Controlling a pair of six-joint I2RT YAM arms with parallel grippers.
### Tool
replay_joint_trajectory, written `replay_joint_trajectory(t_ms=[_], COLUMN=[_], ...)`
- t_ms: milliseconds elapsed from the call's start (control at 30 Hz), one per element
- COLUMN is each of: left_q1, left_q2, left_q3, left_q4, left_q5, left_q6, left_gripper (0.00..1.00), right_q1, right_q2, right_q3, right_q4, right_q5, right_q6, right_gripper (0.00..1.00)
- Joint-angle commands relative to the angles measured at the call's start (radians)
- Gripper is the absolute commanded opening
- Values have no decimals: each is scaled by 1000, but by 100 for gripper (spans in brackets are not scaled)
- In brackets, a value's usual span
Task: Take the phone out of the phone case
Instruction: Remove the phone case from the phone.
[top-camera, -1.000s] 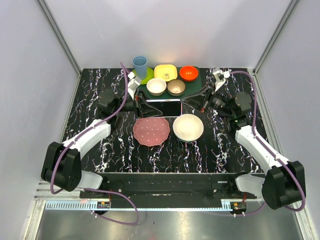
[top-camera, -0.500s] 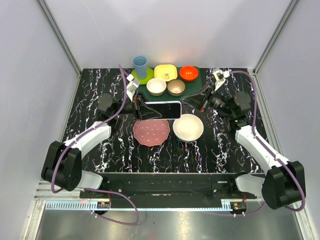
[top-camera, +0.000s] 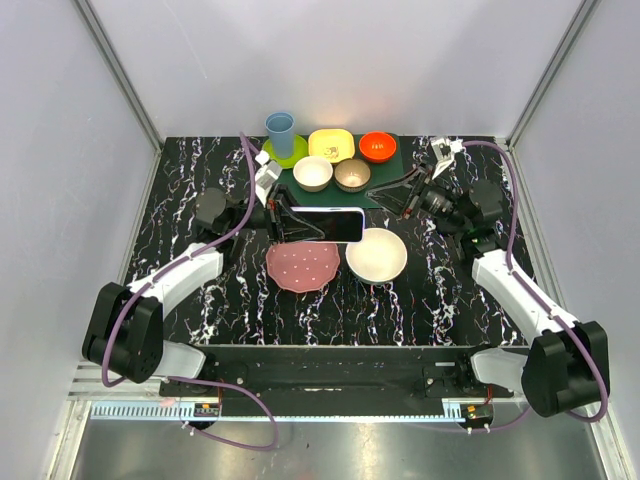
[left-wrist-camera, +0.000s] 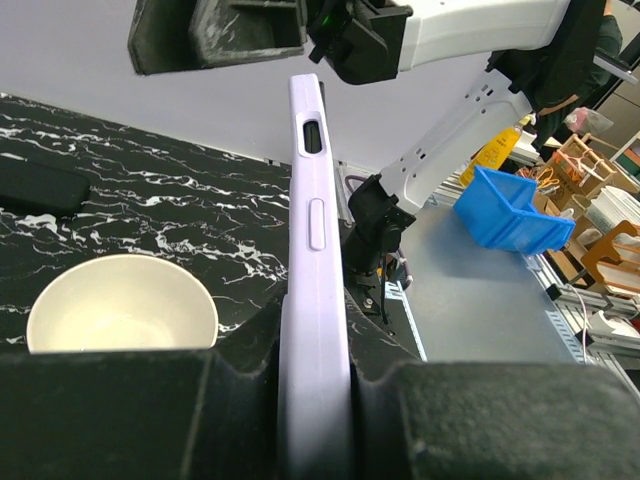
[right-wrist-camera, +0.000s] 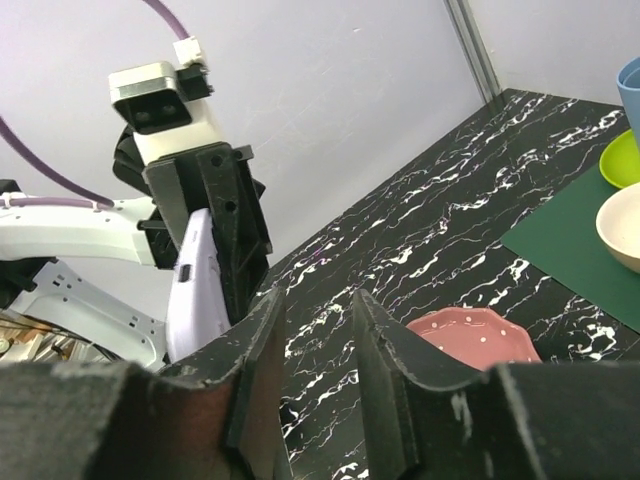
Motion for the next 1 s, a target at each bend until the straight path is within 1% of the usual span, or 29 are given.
replay_joint_trajectory(t_ms=[0, 33, 133, 367, 667, 833, 967], left_q1=[-1, -1, -1, -1, -1, 2, 15], left_q2=[-33, -33, -33, -36, -32, -33, -32], left_q3=[54, 62, 65, 65, 65, 65, 65], left_q4=[-65, -109, -143, -155, -157, -157, -133], left_q5=[-41, -46, -60, -76, -78, -86, -92], left_q6=[115, 129, 160, 169, 171, 169, 137], left_gripper=[0, 0, 0, 0, 0, 0, 0], right_q1=[-6, -6, -6, -8, -8, -8, -3], right_q2=[-40, -40, -43, -57, -48, -40, -39], right_q3=[18, 15, 4, 0, 6, 10, 13], right_q4=[89, 123, 172, 160, 112, 79, 74], right_q5=[-70, -82, -121, -164, -153, -145, -167], right_q6=[1, 24, 40, -19, -63, -89, -97], right_gripper=[40, 42, 44, 48, 48, 46, 45])
